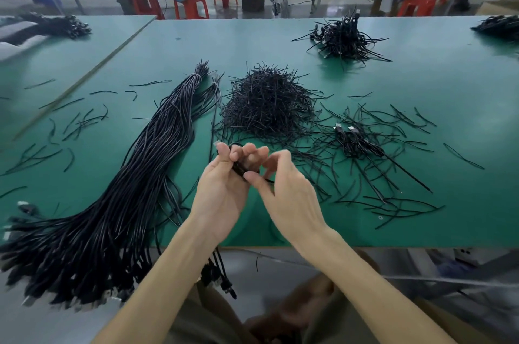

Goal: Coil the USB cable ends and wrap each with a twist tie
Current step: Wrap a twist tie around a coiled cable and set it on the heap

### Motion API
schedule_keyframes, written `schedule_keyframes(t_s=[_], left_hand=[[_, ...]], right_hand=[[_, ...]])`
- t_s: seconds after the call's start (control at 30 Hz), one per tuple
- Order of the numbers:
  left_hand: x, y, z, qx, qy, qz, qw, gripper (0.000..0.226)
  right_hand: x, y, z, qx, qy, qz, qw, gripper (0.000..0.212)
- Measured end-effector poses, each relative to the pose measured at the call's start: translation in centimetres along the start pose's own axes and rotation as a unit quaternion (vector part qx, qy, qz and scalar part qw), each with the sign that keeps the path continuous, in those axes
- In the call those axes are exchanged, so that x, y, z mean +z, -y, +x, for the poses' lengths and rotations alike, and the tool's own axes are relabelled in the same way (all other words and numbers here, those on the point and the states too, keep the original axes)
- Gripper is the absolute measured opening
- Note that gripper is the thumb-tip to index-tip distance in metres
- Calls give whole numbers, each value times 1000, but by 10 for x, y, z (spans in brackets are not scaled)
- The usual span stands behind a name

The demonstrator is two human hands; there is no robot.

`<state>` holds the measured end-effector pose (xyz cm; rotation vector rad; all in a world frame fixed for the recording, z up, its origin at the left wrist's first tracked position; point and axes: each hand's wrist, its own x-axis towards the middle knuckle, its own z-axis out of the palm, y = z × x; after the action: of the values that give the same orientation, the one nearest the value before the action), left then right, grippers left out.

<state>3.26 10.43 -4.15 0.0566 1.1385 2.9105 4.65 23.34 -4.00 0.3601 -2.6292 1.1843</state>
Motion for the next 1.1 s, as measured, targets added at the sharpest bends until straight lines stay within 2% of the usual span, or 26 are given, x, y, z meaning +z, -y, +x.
schedule_keyframes(t_s=[0.1, 0.17, 0.23, 0.33, 0.43, 0.47, 0.63, 0.73, 0.87, 0.9, 0.97, 1.03, 1.1], left_hand=[[-5, -2, -2, -20, 28, 13, 999, 36], [-5, -2, -5, -49, 48, 39, 997, 35], [-5, -4, -9, -64, 62, 66, 994, 35], [-8, -10, -10, -49, 74, 140, 986, 35], [-10, -14, -12, -9, 72, 270, 960, 31], [-11, -13, -13, -2, 74, 281, 957, 32], [-6, -9, -17, 21, 34, 217, 975, 34], [-5, -8, -15, 0, 2, 155, 988, 34], [-5, 3, -15, -19, -6, 130, 991, 30], [-6, 4, -15, -22, -6, 142, 990, 28], [-11, 3, -14, -22, -2, 218, 976, 24], [-15, 1, -12, -17, -5, 335, 942, 22], [-18, -1, -12, -19, -9, 405, 914, 21]], right_hand=[[1, -1, 5, -15, 38, 68, 997, 62], [4, 0, 9, 4, 71, 180, 981, 60], [6, -3, 12, 24, 71, 239, 968, 49], [7, -9, 12, 31, 45, 211, 976, 45], [8, -13, 10, 7, 41, 168, 985, 41], [8, -13, 9, -7, 43, 156, 987, 41], [7, -10, 10, -49, 81, 155, 983, 47], [9, -9, 7, -63, 106, 146, 982, 45], [13, -13, 6, -18, 109, 139, 984, 44], [12, -14, 7, -14, 113, 118, 986, 43], [9, -19, 10, -41, 106, -7, 993, 46], [4, -24, 12, -86, 79, -151, 982, 50], [0, -24, 13, -117, 73, -218, 966, 51]])
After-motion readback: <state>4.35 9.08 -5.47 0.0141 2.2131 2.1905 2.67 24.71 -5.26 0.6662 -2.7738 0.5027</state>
